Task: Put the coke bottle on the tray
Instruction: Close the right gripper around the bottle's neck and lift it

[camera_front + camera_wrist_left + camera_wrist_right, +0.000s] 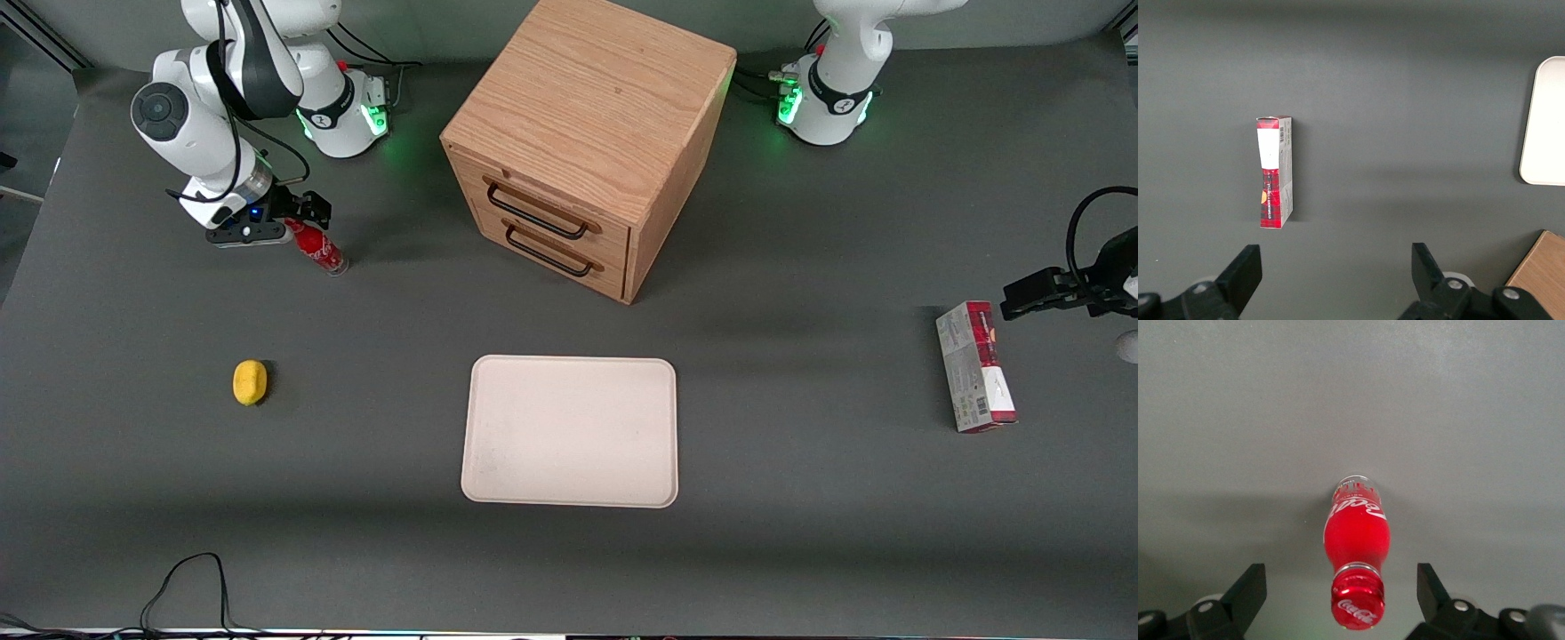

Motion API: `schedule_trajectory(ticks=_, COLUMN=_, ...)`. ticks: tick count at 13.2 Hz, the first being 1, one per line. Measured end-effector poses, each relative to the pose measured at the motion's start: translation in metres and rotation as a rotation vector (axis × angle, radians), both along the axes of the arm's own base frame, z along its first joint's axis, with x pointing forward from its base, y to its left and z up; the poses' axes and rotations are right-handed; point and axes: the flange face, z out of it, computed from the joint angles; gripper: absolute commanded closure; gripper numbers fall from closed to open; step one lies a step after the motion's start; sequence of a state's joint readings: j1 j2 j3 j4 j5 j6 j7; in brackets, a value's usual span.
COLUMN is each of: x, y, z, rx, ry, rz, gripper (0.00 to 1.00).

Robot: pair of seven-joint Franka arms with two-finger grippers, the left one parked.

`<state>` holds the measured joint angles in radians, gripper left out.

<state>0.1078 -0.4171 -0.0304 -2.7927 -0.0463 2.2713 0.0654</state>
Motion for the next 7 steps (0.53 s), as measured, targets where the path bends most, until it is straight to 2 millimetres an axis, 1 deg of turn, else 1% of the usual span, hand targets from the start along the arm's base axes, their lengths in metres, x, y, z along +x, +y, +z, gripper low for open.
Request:
schedule_trajectory(ticks=1, x=-0.0004, y=-0.0005, z=-0.0005, rx=-0.001, ry=0.001, rz=0.002, gripper=0.01)
schedule_trajectory(ticks=2, x=-0.0009, y=-0.0006, z=-0.0011, rx=-0.003, ry=0.003, rz=0.004, gripper=0.11)
schedule_trajectory(ticks=5, x=-0.0018, y=-0.0031, z=-0.0028, rx=-0.010, ry=0.006, rz=0.006, gripper=0.86)
schedule_trajectory(ticks=6, x=-0.0021, y=-0.0050, z=-0.0039, rx=-0.009, ry=0.009, rz=0.001, gripper=1.00)
schedule_trajectory(ticks=7, x=-0.0019, y=-0.0093, z=-0.0046, rx=-0.005, ry=0.012, rz=-0.011, gripper=1.00)
